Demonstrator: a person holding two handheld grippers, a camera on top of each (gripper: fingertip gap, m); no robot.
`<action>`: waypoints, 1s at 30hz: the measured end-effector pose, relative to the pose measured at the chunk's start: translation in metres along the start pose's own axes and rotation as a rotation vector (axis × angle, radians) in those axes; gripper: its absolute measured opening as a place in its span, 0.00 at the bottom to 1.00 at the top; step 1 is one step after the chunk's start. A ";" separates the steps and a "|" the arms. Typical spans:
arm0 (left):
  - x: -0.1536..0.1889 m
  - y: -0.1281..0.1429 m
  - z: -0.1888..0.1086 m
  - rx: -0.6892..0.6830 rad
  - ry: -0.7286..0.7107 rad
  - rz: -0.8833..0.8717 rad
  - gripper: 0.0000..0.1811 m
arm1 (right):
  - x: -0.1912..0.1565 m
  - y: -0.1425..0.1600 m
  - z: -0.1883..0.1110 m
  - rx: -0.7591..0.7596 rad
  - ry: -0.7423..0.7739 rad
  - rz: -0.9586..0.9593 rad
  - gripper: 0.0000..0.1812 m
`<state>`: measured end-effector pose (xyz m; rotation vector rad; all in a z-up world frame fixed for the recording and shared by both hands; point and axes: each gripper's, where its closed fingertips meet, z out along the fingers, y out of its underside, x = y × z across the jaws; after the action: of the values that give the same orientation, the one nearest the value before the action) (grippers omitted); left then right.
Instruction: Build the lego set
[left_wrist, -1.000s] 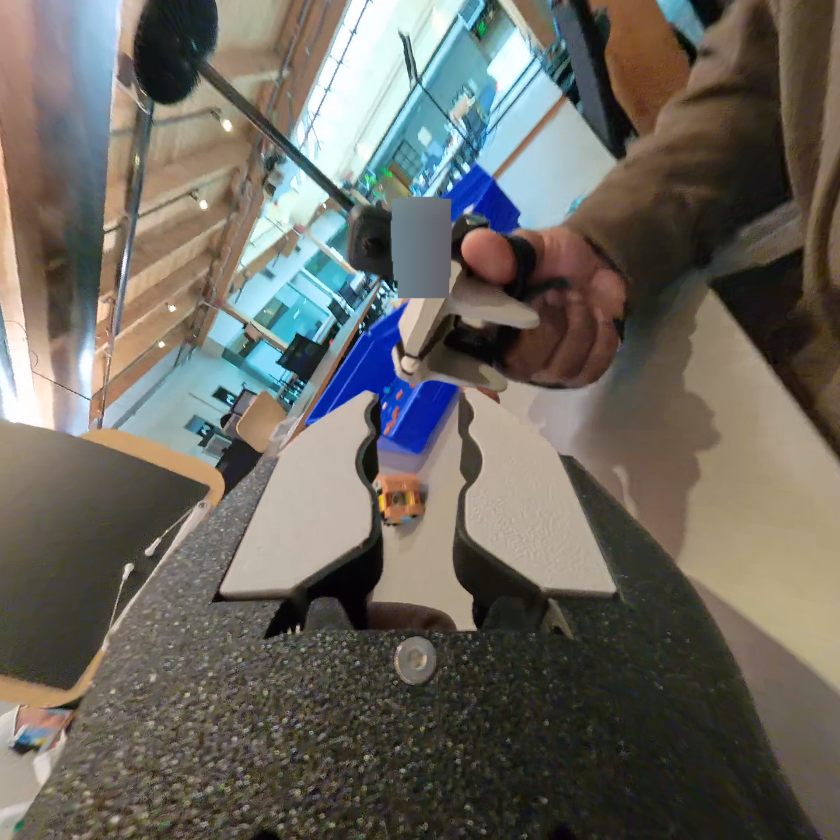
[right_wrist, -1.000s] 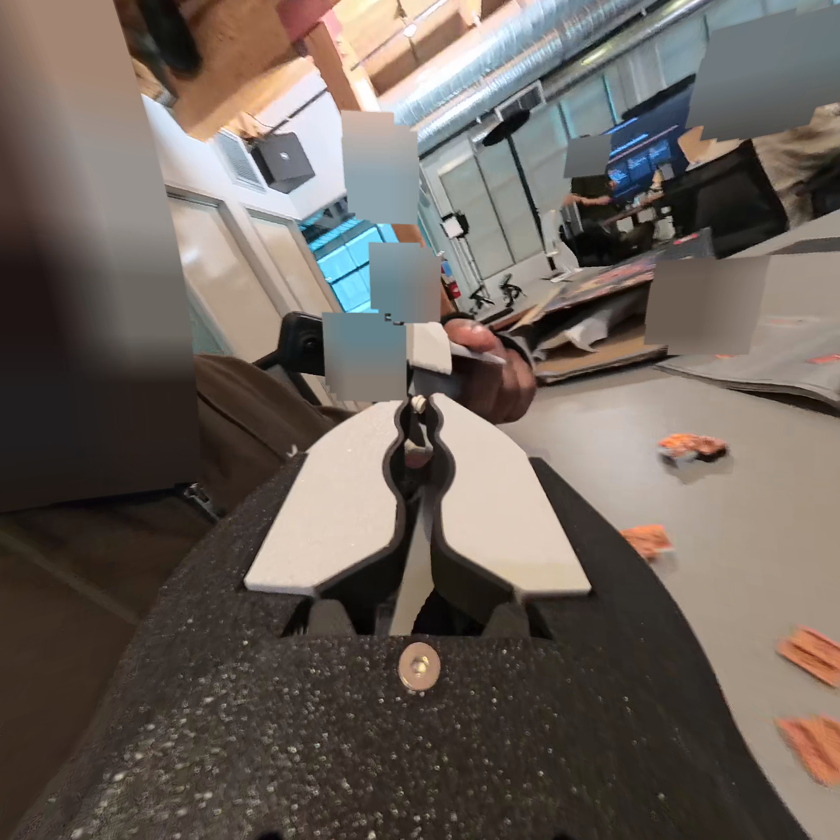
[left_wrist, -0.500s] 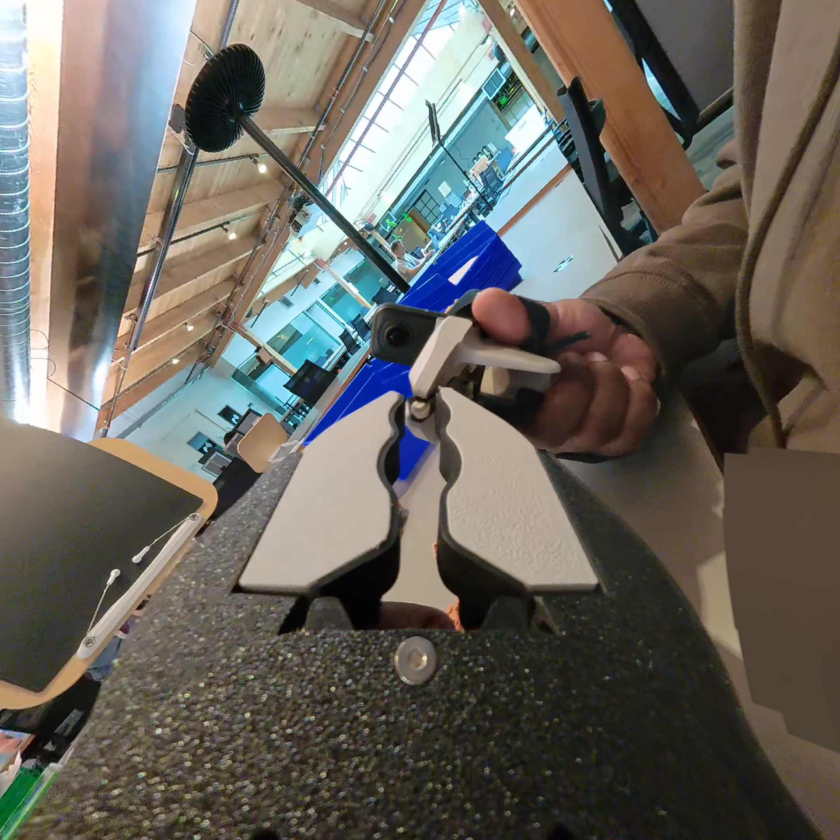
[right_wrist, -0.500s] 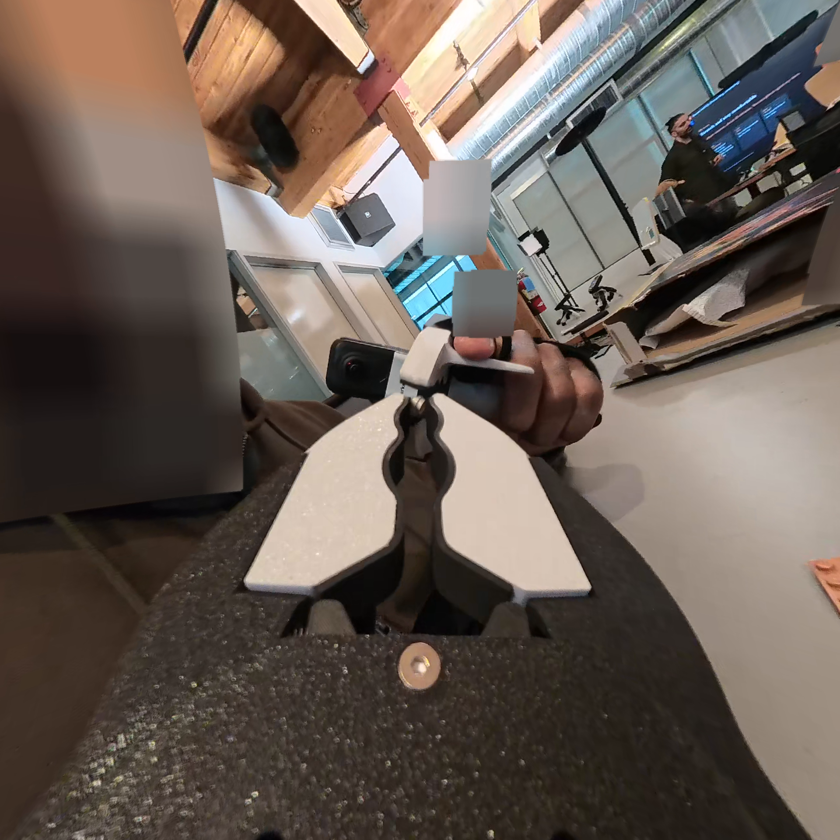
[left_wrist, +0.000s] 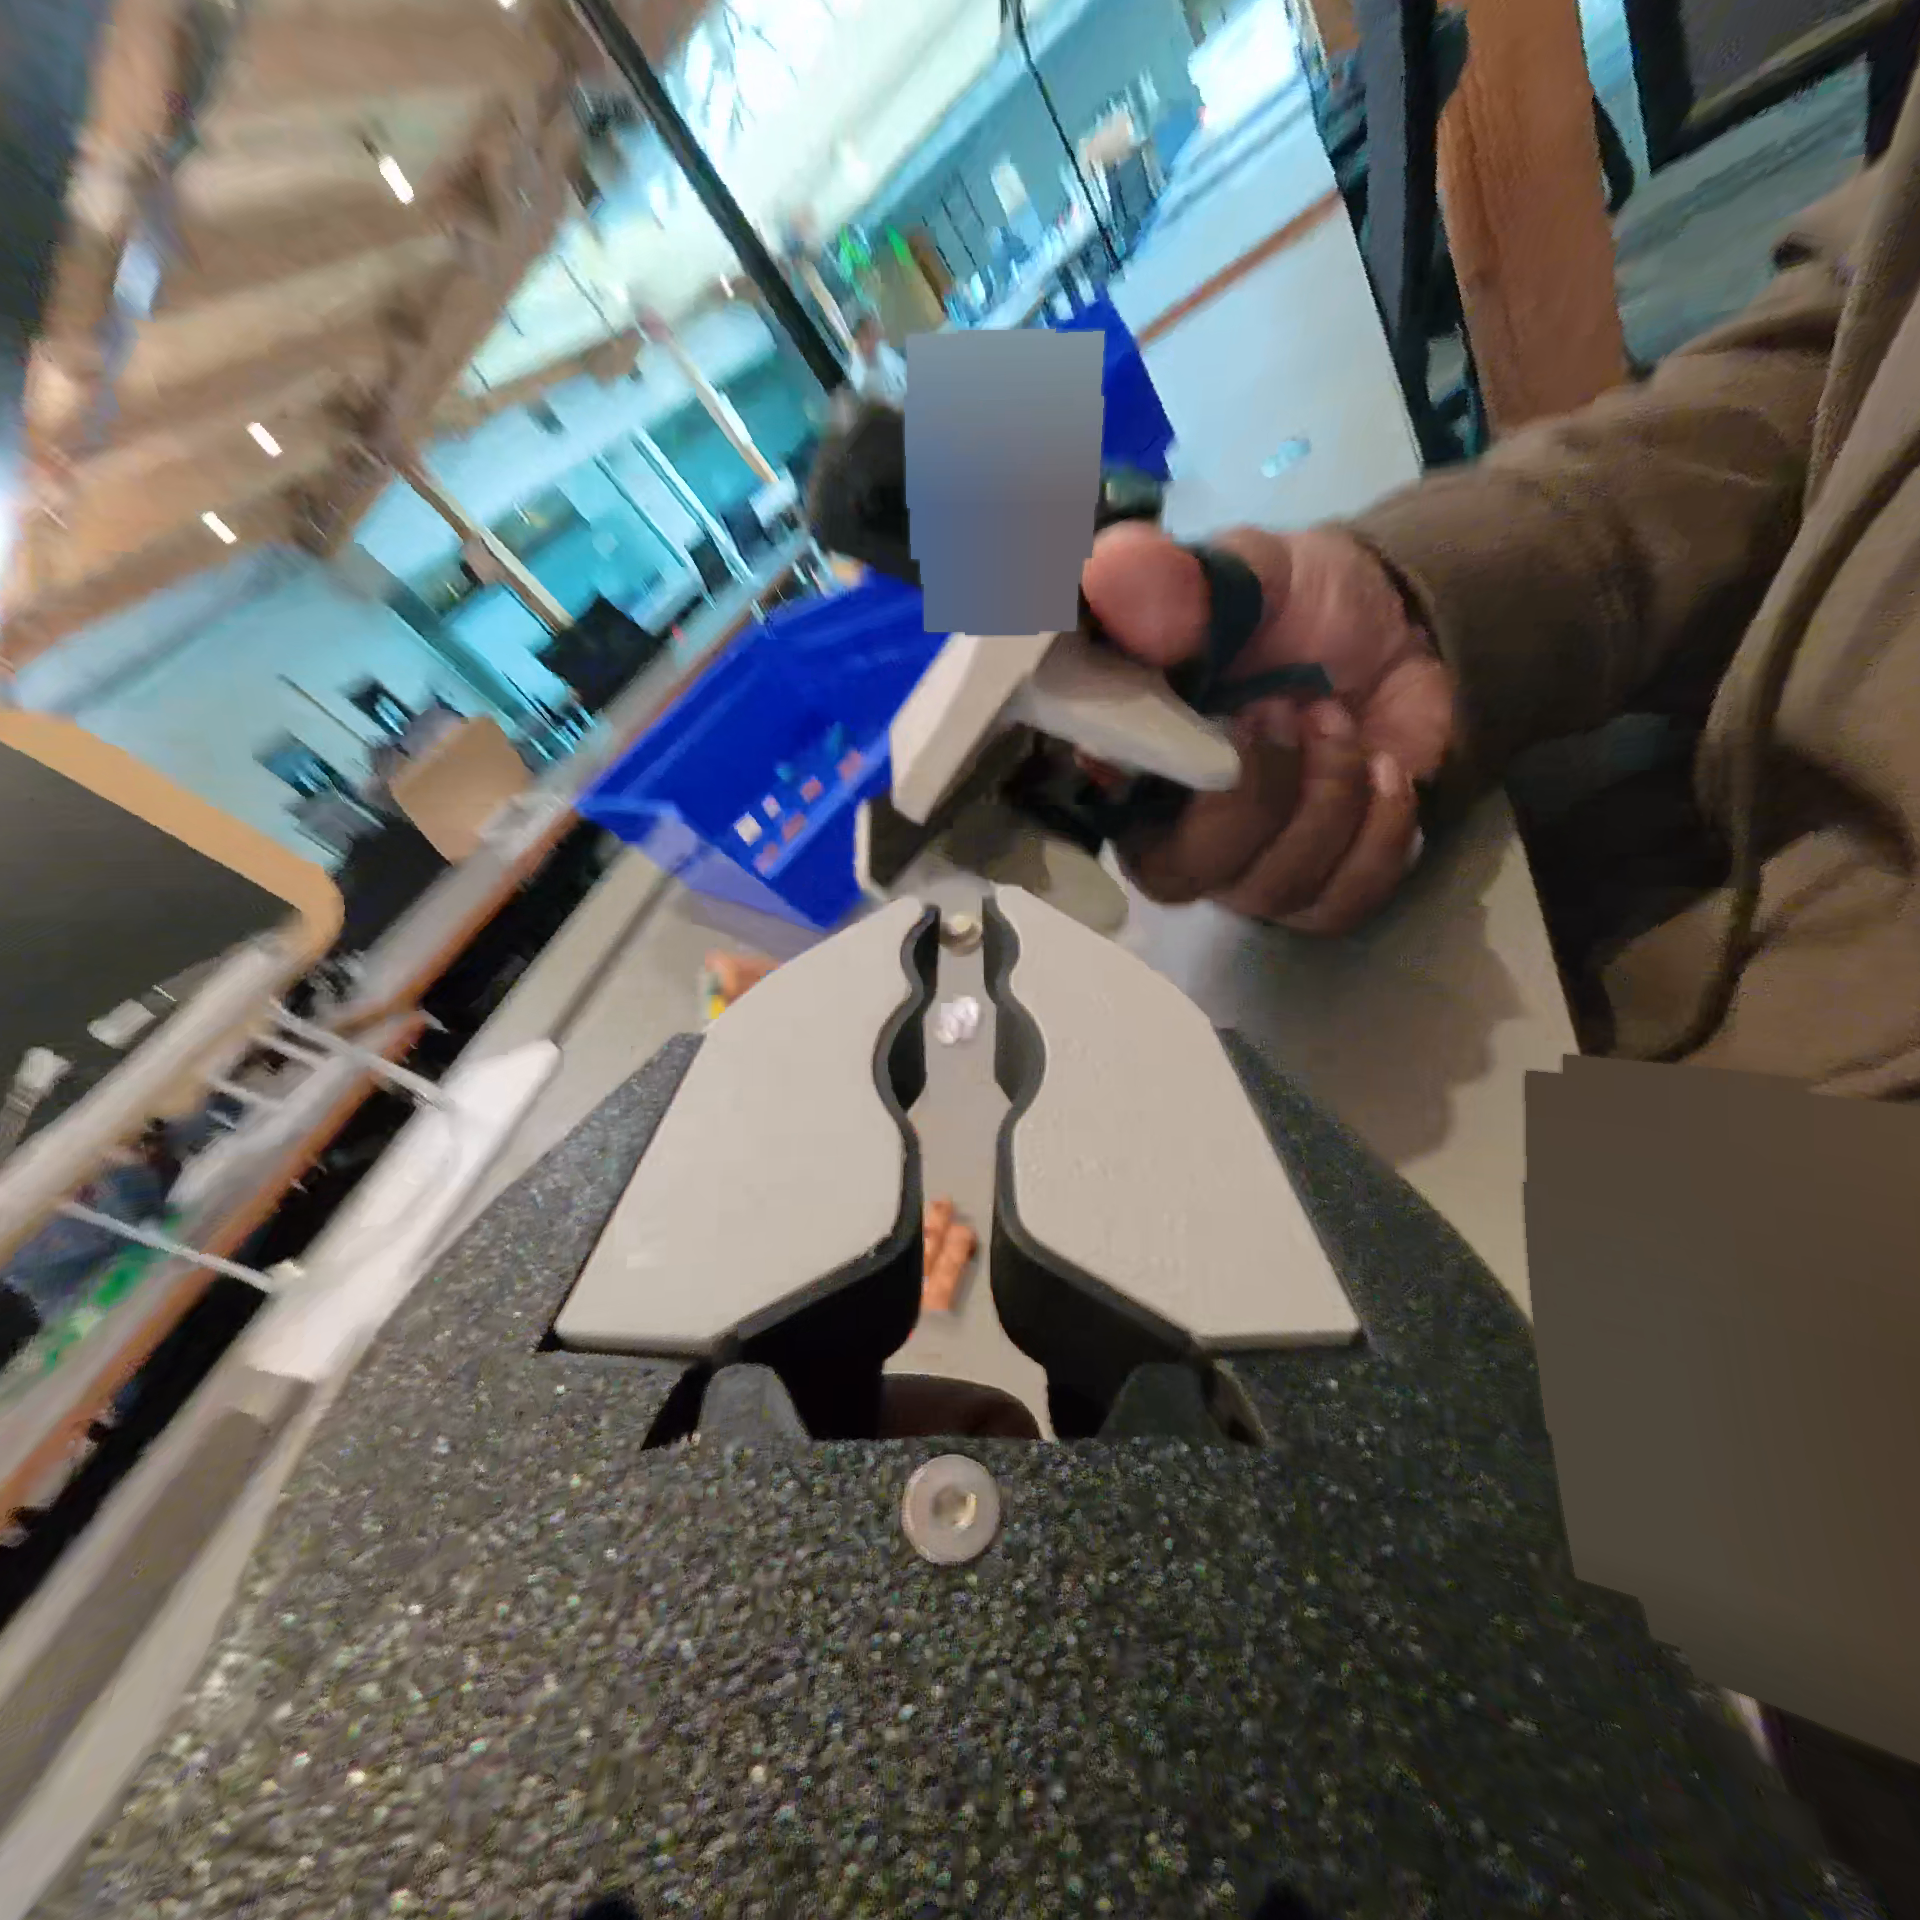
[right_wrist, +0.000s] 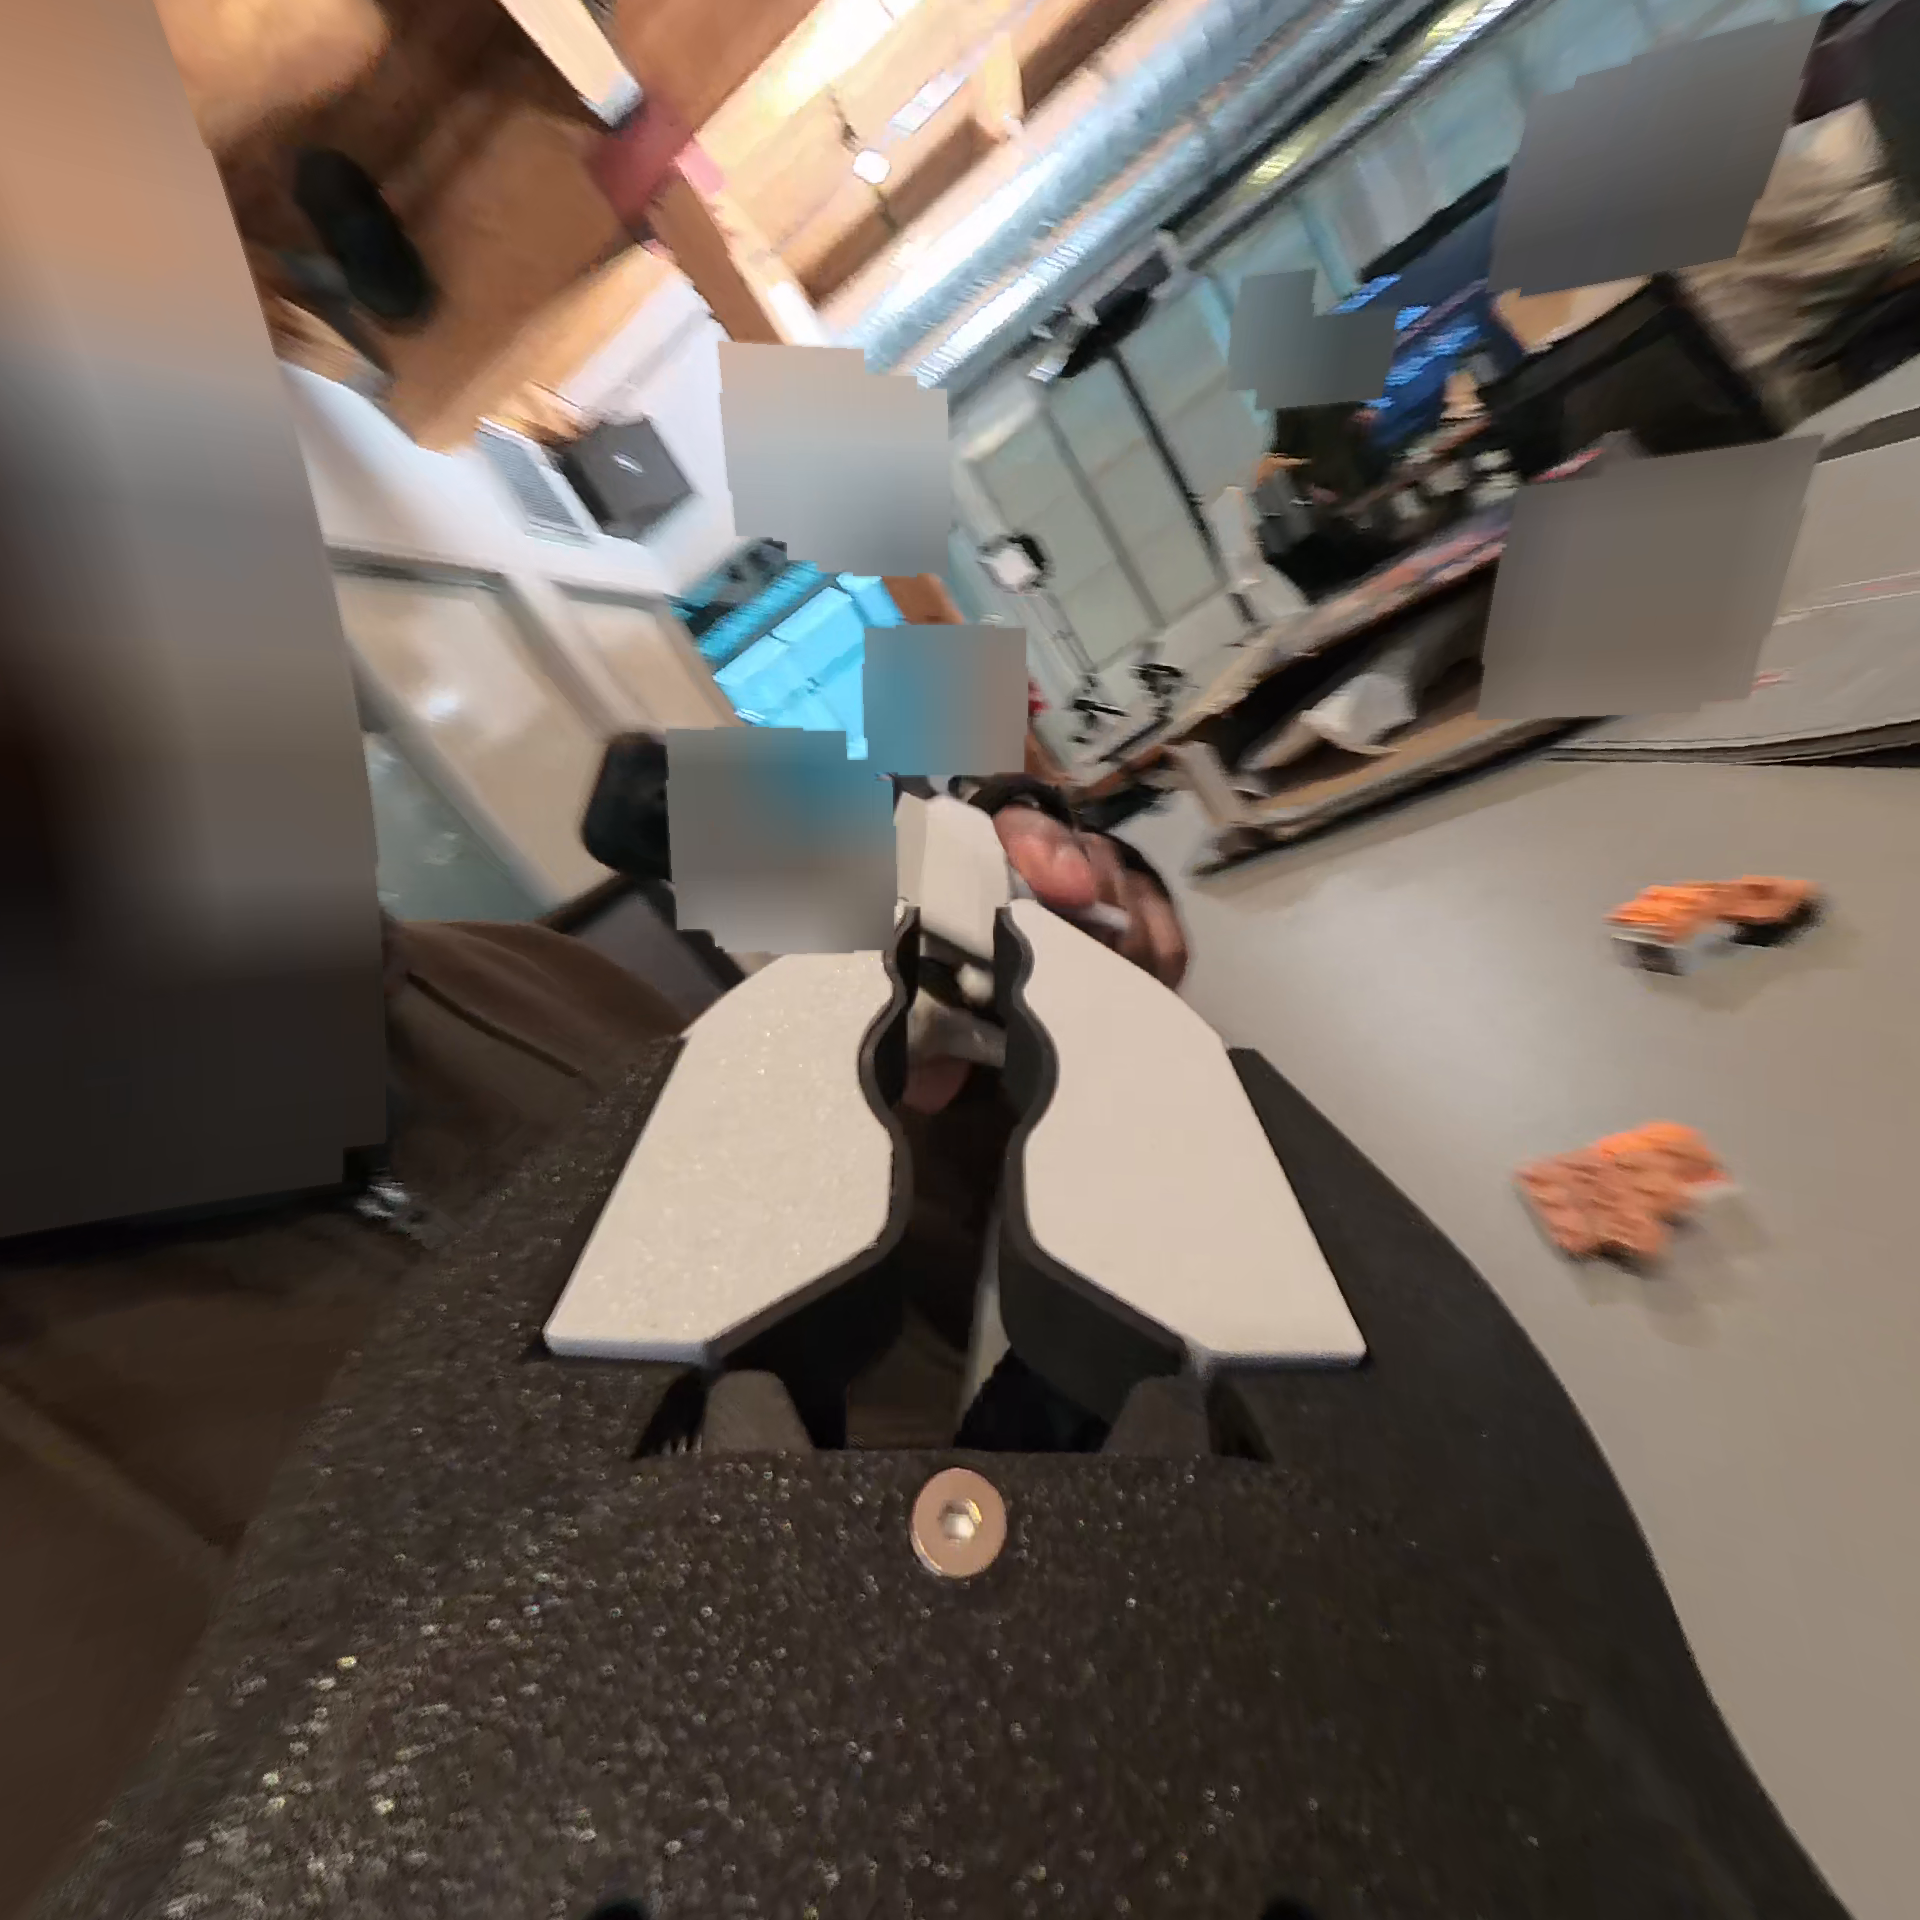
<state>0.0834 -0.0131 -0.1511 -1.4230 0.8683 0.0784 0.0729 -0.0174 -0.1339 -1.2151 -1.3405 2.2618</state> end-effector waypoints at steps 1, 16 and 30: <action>0.002 0.012 0.002 -0.060 0.024 -0.036 0.04 | 0.005 0.002 -0.002 -0.025 0.045 -0.036 0.07; 0.022 0.110 -0.001 -0.556 0.227 -0.347 0.05 | 0.054 0.036 -0.023 -0.418 0.368 -0.248 0.07; 0.030 0.109 -0.021 -0.530 0.362 -0.384 0.16 | 0.058 0.038 -0.026 -0.478 0.377 -0.288 0.07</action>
<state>0.0363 -0.0229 -0.2556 -2.1258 0.8855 -0.2675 0.0638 0.0107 -0.2019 -1.3889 -1.8093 1.4710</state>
